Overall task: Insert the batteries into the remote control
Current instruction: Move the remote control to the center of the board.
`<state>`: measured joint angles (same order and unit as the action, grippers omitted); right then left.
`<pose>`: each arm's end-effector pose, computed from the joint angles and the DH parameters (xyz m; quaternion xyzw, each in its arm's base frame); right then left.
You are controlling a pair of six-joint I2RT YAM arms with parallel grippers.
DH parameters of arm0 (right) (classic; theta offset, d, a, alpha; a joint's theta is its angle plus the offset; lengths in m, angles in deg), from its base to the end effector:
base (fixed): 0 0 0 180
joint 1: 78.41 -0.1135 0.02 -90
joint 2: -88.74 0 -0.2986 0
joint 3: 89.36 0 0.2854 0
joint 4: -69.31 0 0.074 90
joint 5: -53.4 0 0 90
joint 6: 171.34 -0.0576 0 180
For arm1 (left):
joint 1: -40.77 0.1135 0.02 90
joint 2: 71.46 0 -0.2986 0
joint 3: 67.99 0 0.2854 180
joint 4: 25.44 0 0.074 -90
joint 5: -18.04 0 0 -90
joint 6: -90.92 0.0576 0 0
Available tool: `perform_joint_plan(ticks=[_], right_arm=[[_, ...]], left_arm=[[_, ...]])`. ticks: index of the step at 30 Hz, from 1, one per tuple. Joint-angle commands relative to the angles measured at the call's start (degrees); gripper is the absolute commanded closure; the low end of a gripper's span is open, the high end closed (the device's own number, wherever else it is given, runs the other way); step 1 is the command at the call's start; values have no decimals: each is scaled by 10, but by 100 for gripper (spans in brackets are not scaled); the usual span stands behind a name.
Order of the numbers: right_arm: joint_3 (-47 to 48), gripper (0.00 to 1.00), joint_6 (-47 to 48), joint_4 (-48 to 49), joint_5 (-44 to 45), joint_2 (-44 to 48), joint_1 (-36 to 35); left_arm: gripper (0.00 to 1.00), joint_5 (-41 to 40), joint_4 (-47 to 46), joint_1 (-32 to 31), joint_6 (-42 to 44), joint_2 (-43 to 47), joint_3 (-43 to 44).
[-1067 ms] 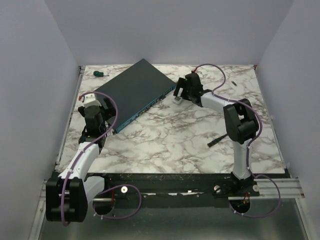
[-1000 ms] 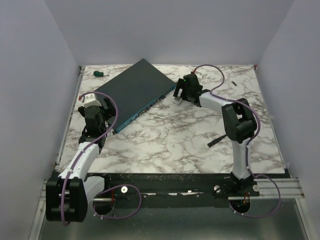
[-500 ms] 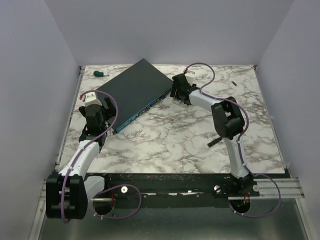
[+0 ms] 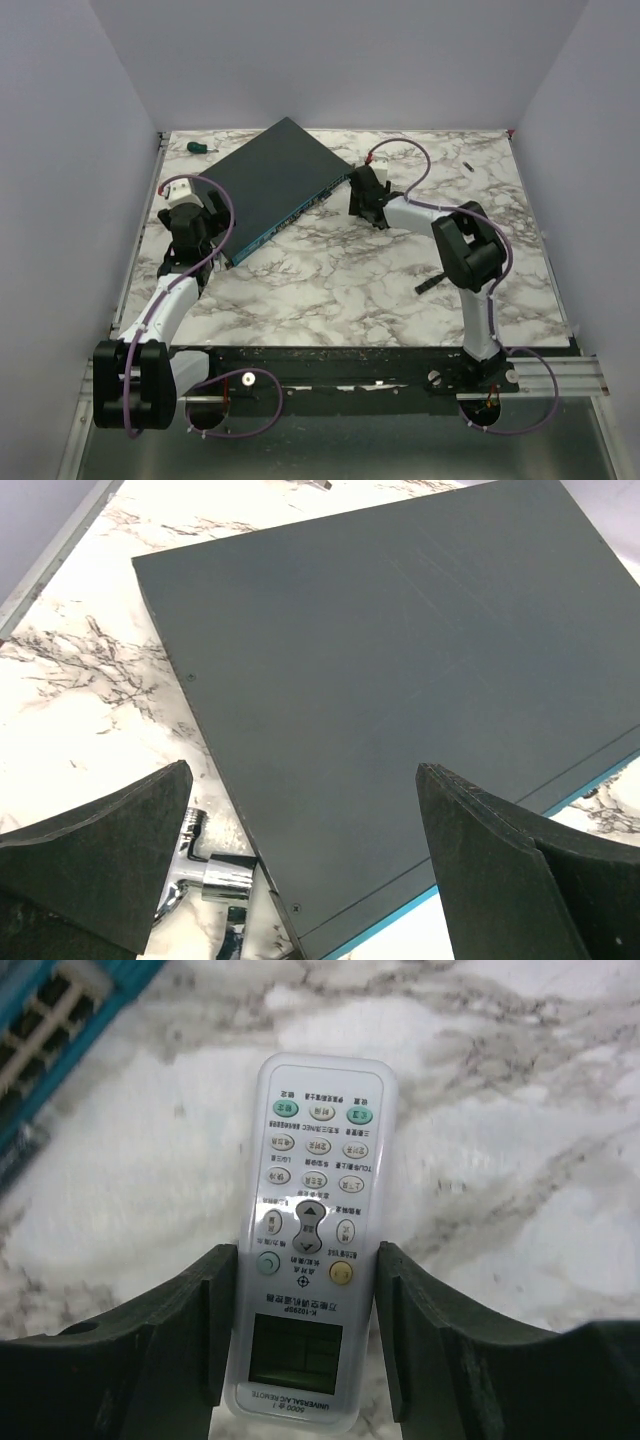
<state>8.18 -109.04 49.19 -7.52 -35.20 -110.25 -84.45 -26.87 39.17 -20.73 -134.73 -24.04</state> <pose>0.4632 0.2547 0.1441 0.0605 0.9019 -0.0244 0.4270 0.2792 0.0047 0.2458 -0.2029 0.7802 -0.0318 0.5908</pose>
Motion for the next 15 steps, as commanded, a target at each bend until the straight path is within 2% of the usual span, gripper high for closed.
perform_joint_plan(ticks=[1, 4, 9, 12, 15], right_arm=[[-123, 61, 86, 36, -107, 84, -14], [-210, 64, 126, 71, -182, 158, -29], [-331, 62, 176, 90, -282, 270, -72], [-369, 61, 180, 58, -286, 305, -103], [-402, 58, 146, 47, -286, 332, -129]], left_arm=[[1, 43, -8, 4, -11, 10, 0], [2, 83, -13, 4, -13, 14, -1], [1, 169, -2, 4, -31, -3, 22], [1, 219, -21, 0, -56, -11, 17], [1, 232, -35, -26, -69, -4, 5]])
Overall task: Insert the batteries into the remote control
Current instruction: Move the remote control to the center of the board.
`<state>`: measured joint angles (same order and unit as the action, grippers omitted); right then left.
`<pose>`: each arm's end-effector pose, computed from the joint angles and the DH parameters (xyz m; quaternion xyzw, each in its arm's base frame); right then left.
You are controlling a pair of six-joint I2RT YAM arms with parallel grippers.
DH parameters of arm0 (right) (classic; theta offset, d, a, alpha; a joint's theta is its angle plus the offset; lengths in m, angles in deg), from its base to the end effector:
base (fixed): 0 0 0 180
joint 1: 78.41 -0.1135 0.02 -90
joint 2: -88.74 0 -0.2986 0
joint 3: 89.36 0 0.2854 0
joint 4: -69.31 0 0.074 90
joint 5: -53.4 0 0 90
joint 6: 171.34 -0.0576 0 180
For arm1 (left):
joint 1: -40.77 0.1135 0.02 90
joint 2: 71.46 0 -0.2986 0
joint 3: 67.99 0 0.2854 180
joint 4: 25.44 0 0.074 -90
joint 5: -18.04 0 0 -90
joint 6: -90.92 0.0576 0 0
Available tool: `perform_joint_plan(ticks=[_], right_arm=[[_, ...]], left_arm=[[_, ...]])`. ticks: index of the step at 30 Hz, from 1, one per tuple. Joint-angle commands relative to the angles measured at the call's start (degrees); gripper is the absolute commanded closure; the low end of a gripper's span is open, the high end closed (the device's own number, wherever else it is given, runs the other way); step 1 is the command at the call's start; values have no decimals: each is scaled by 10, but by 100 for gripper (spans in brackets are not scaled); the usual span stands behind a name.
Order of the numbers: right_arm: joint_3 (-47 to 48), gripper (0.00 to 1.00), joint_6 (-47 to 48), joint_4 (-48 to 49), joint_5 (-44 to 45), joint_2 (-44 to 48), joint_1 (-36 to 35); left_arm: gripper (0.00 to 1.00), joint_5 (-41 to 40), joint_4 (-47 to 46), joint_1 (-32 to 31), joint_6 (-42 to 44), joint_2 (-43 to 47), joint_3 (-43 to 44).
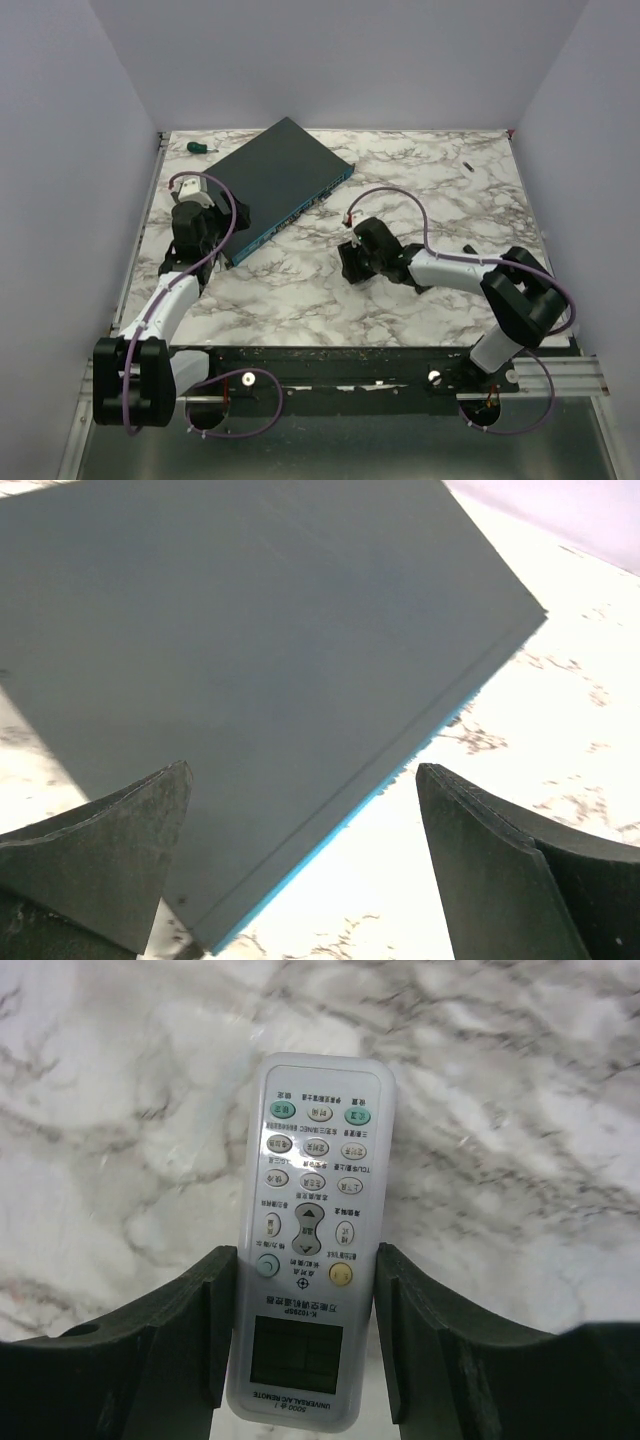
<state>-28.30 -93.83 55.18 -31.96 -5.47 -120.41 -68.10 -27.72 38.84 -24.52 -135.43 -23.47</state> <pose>0.2781 0.2441 0.1587 -0.2227 0.9036 0.1331 0.3408 0.2834 -0.0134 0.2480 -0.1443 0.7915 -0.1667 0.5700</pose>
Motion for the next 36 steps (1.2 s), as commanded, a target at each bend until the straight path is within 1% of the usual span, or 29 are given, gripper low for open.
perform_joint_plan(ticks=[1, 2, 4, 7, 8, 10, 11, 13, 16, 18, 23, 28, 36], right_arm=[[-51, 58, -17, -9, -42, 47, -36], [-58, 58, -37, -7, -38, 56, -43], [-61, 63, -66, -8, -42, 74, -46], [-62, 63, -87, -10, -26, 98, -53], [-63, 61, -91, -12, -19, 101, -54], [-70, 52, -103, -13, -5, 102, -57], [-76, 43, -113, -13, -2, 101, -59], [-91, 31, -134, -2, -1, 102, -62], [-122, 23, -165, 31, 2, 123, -73], [-145, 20, -191, 51, 4, 142, -75], [-180, 18, -242, 45, 34, 197, -80], [-224, 19, -275, 49, 29, 257, -80], [-255, 24, -302, 82, 47, 247, -81]], left_arm=[[1, 61, -25, -39, -31, 10, -4], [1, 47, -22, -56, -26, 20, -9], [2, 9, -4, -95, -20, 43, -13], [2, 3, 15, -131, -44, 76, -23], [2, 7, 18, -137, -52, 88, -32], [1, 9, 25, -153, -63, 116, -49], [1, 8, 34, -158, -68, 130, -56], [2, 9, 50, -165, -75, 155, -67], [1, 18, 76, -169, -73, 184, -74], [1, 14, 93, -175, -70, 196, -72], [1, 32, 86, -194, -63, 195, -72], [2, 21, 88, -217, -56, 194, -75], [1, 22, 92, -228, -54, 199, -76]])
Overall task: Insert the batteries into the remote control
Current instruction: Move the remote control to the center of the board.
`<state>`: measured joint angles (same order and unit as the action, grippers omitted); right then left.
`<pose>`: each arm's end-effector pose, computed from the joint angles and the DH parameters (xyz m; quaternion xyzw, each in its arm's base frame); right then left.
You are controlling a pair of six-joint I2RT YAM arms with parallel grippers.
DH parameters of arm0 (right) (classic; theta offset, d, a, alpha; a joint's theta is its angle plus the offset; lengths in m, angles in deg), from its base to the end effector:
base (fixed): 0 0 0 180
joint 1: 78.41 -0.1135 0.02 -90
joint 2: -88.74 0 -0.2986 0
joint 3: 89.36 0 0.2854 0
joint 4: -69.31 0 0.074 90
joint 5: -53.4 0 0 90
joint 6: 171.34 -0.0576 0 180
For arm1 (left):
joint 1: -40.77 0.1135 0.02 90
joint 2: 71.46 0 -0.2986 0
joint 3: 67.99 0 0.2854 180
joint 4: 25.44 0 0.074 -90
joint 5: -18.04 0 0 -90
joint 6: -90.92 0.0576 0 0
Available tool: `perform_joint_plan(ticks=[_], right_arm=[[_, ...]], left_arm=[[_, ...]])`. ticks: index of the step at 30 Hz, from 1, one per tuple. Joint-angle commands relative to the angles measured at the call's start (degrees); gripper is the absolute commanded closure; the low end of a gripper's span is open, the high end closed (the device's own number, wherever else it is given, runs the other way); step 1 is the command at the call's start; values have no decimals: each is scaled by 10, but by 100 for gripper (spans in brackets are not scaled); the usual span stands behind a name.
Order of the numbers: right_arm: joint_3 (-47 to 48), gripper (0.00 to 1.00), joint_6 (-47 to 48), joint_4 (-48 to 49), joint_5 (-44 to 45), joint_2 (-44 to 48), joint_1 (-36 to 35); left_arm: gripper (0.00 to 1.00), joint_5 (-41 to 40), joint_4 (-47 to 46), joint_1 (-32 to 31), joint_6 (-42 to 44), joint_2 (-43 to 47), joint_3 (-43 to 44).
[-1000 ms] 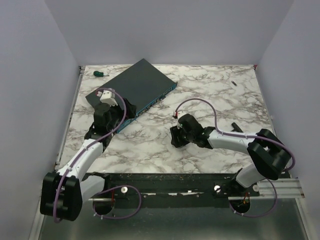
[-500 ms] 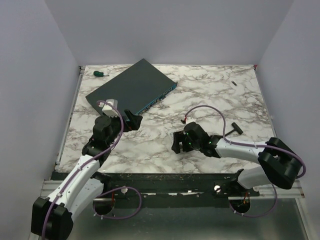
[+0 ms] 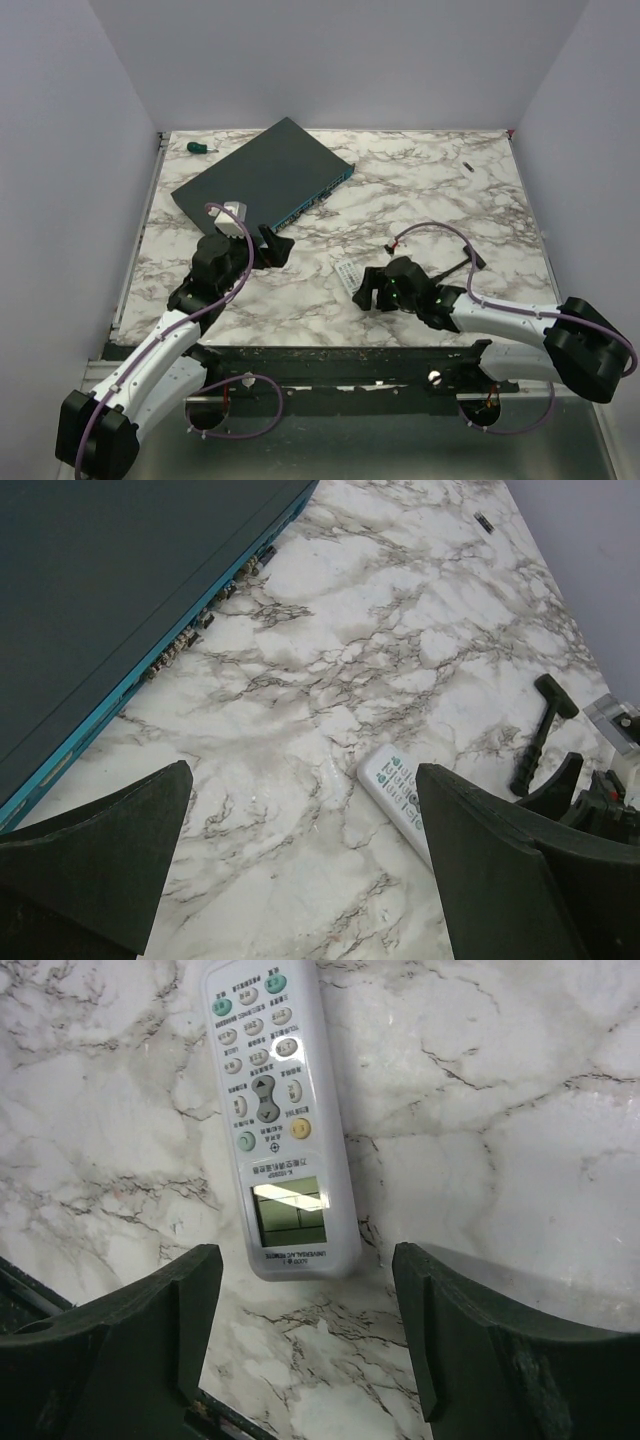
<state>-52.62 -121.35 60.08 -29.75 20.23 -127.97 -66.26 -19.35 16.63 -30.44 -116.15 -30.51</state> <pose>0.1689 0.1875 0.1550 -0.0509 0.9072 0.2530 0.3321 0.1972 -0.0946 0.2575 -0.0185 0.7837 -0.3230 0.5303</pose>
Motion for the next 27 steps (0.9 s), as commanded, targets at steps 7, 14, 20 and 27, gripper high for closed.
perform_joint_plan(ticks=[7, 14, 20, 27], right_arm=[[11, 37, -33, 34, 48, -72, -8], [27, 48, -35, 9, 75, -110, -35], [53, 49, -38, -27, 119, -150, -78], [76, 64, -41, -17, 141, -199, -115]], left_arm=[[1, 5, 7, -10, -5, 8, -6], [2, 1, 14, -11, -6, 13, -9], [2, 0, 14, -11, -6, 14, -14], [2, -4, 20, -11, -5, 14, -10]])
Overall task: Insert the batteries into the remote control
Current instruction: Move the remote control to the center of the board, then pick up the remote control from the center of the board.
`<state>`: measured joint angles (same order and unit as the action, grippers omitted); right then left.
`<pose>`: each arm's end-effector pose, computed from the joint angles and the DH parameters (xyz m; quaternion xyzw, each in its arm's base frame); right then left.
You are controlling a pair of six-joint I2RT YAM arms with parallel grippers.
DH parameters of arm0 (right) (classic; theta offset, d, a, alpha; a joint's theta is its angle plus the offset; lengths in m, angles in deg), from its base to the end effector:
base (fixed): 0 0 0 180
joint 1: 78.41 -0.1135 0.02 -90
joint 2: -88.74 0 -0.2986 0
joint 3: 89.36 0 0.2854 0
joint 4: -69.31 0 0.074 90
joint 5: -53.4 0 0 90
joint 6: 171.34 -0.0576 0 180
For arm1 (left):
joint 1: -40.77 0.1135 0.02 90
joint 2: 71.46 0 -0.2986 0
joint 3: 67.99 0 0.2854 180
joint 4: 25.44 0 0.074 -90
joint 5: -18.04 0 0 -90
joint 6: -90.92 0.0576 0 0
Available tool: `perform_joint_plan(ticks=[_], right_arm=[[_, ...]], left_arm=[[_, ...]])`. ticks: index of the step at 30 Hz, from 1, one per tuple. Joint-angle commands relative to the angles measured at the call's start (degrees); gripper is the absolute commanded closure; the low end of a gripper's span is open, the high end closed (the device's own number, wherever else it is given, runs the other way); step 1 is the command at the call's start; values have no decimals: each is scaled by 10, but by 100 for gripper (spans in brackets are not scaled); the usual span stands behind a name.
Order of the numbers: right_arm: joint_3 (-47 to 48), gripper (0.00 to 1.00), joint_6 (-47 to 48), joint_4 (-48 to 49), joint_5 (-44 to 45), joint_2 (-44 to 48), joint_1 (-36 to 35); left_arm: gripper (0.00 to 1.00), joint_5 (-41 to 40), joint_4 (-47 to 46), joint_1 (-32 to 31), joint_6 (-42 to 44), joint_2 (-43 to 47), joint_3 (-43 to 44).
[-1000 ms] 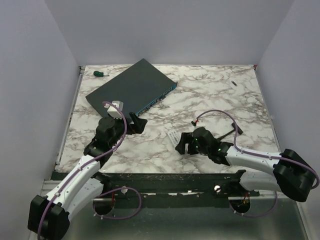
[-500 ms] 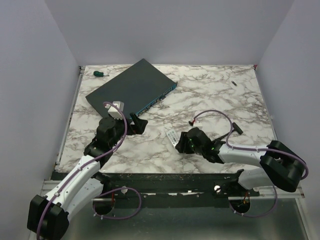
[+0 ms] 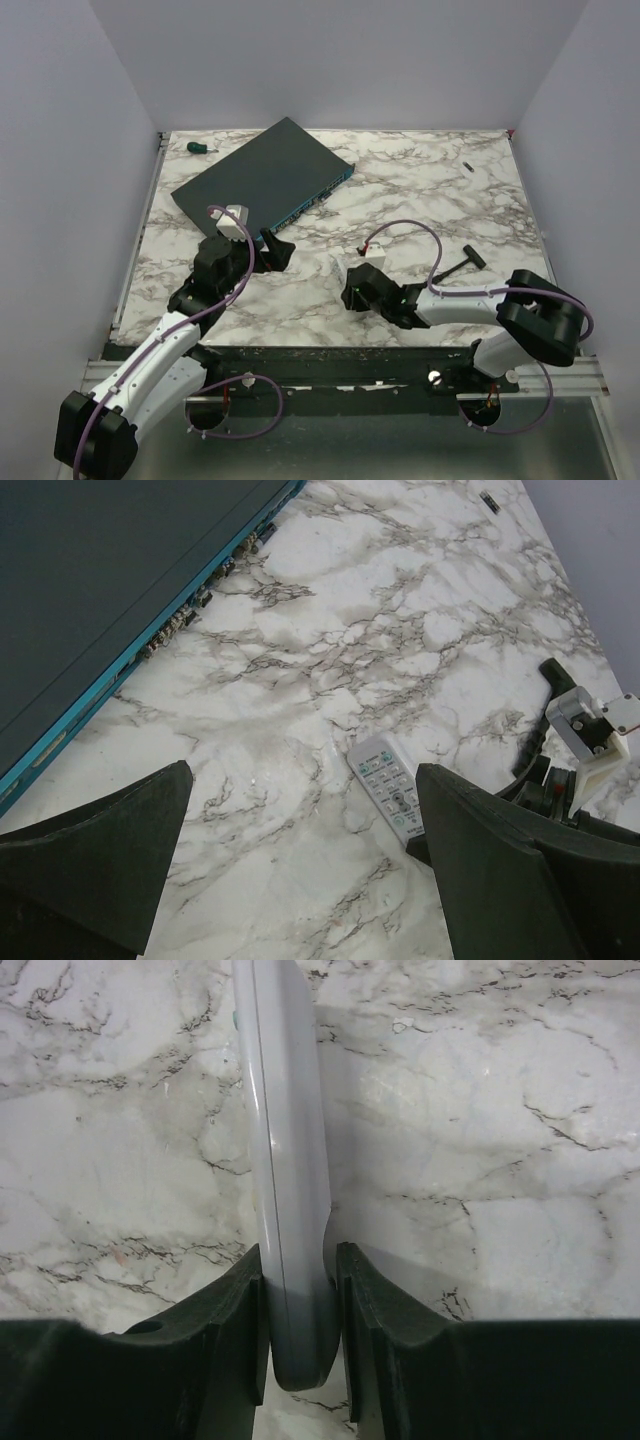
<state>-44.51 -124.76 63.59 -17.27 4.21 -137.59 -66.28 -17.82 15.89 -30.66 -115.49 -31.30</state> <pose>0.1707 0.2490 0.1371 -0.0619 0.9122 0.1948 0.3551 0.1929 -0.0957 0.2507 -0.0162 0.7926 -0.3224 0.5173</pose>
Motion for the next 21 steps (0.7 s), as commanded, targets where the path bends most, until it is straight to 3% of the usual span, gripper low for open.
perform_joint_plan(ticks=[1, 6, 11, 15, 21], right_arm=[[-3, 65, -5, -51, 19, -43, -22], [-1, 75, -1, -36, 21, -36, -33], [-20, 99, -10, -2, -19, 33, -33], [-25, 99, -28, -13, -56, 110, -32], [75, 99, -68, -213, -80, 191, -33]], left_arm=[[1, -5, 9, -3, -2, 7, -1], [1, -5, 13, -3, -1, 6, 1], [2, 14, -4, -3, 6, 13, -9], [1, 39, -35, -10, 23, 40, -26], [1, 42, -98, -80, 80, 57, -38]])
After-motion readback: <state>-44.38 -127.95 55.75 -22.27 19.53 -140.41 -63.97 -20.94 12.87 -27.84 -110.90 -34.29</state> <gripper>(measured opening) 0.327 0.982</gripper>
